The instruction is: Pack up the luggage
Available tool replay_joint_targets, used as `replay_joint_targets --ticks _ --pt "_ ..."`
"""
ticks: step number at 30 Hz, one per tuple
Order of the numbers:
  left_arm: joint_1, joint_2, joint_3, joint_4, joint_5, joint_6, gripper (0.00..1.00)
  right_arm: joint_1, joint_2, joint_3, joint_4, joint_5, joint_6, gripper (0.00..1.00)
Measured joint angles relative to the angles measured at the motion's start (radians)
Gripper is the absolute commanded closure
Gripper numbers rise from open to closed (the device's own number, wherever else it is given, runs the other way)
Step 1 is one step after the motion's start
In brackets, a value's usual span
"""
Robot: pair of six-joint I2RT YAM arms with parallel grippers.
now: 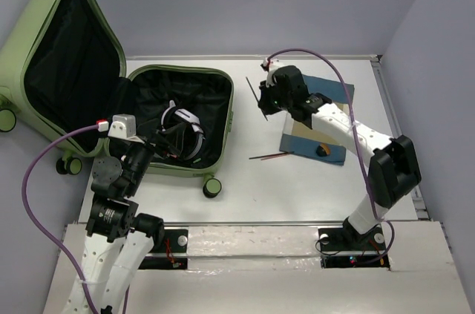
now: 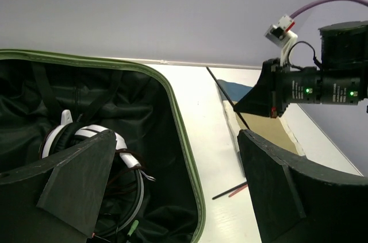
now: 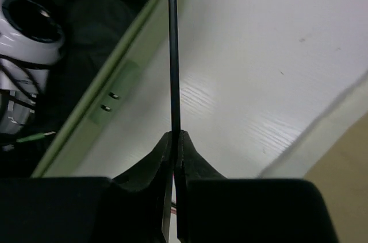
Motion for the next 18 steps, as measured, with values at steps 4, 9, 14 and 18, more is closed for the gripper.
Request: replay_joint_targets --ticks 4,9,14,18 --pt "0.0 0.001 0.0 0.0 0.001 -0.005 0.01 0.04 0.01 0.055 0.061 -0.102 0.07 0.93" --pt "0.011 0.026 0.0 0.003 0.014 -0.019 0.01 0.149 0.208 0.28 0.146 -0.193 0.199 0.59" --pt "0.013 0.069 0.0 0.005 0.051 -0.021 0.01 0.193 0.305 0.334 0.171 -0.19 0.282 0.33" --pt "0.013 0.105 0.0 0.022 0.118 -0.025 0.01 0.169 0.269 0.305 0.177 -0.15 0.298 0.4"
